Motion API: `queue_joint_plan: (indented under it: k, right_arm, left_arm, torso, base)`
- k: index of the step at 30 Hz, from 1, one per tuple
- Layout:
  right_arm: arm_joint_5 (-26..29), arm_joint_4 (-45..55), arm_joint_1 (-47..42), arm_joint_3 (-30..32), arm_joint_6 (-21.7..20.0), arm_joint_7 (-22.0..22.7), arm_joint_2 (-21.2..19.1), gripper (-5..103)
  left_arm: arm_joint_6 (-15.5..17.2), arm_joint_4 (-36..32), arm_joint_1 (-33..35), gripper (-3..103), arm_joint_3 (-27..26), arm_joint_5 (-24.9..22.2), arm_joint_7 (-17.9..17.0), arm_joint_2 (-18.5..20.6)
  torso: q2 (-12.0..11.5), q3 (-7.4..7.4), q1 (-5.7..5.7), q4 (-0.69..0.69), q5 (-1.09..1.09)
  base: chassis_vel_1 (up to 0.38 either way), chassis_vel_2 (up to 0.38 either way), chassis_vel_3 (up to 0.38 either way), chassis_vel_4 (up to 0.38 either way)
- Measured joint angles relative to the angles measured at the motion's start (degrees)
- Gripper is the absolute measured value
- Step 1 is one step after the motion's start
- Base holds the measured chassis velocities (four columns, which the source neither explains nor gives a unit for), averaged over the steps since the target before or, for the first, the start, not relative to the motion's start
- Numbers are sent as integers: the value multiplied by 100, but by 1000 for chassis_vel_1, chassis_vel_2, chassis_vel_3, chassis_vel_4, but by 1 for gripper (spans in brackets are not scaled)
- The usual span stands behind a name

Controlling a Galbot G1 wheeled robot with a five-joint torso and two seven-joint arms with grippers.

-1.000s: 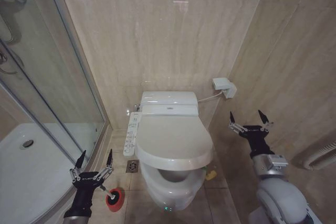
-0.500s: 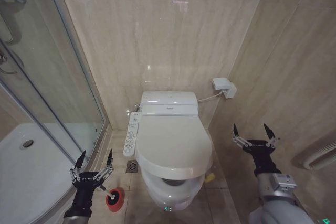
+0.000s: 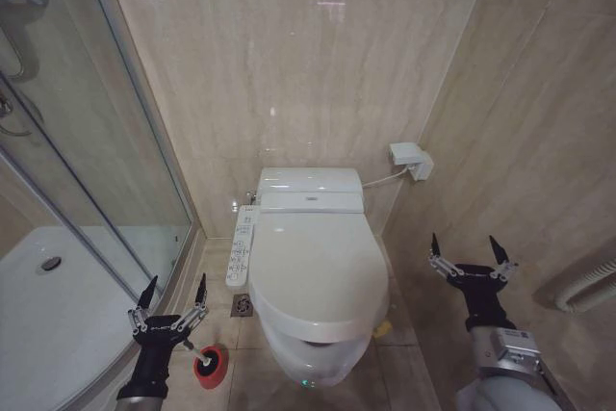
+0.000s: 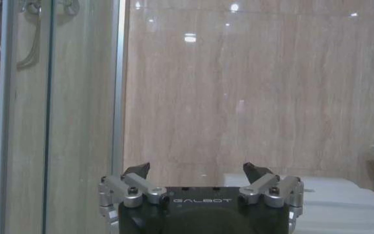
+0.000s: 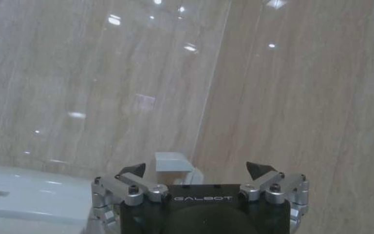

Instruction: Open the toilet lid, clean the toilet bowl with a toilet brush, close the toilet lid, and flush.

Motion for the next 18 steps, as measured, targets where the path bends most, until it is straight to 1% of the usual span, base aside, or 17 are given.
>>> queue_joint_plan:
  k: [8,12,14,15,18]
  right_arm:
    - [-3,-130,58,-72,51,-72,30,100]
    - [42,-163,2,-87,-63,-94,-65,100]
    - [234,-159,4,-92,-256,-88,-170,100]
    - [234,-159,4,-92,-256,-88,-170,100]
    - [773,-80,133,-92,-616,-51,-299,100]
  left_arm:
    - [0,0,-1,97,1,0,0,0]
    - [0,0,0,97,0,0,0,0]
    - [0,0,0,97,1,0,0,0]
    - [0,0,0,97,1,0,0,0]
    - [0,0,-1,97,0,0,0,0]
  torso:
    - [0,0,0,-1,0]
    - [0,0,0,-1,0]
    - [0,0,0,-1,0]
    - [0,0,0,-1,0]
    - [0,0,0,-1,0]
  base:
    - [0,0,0,0]
    - [0,0,0,0]
    - [0,0,0,0]
    - [0,0,0,0]
    - [0,0,0,0]
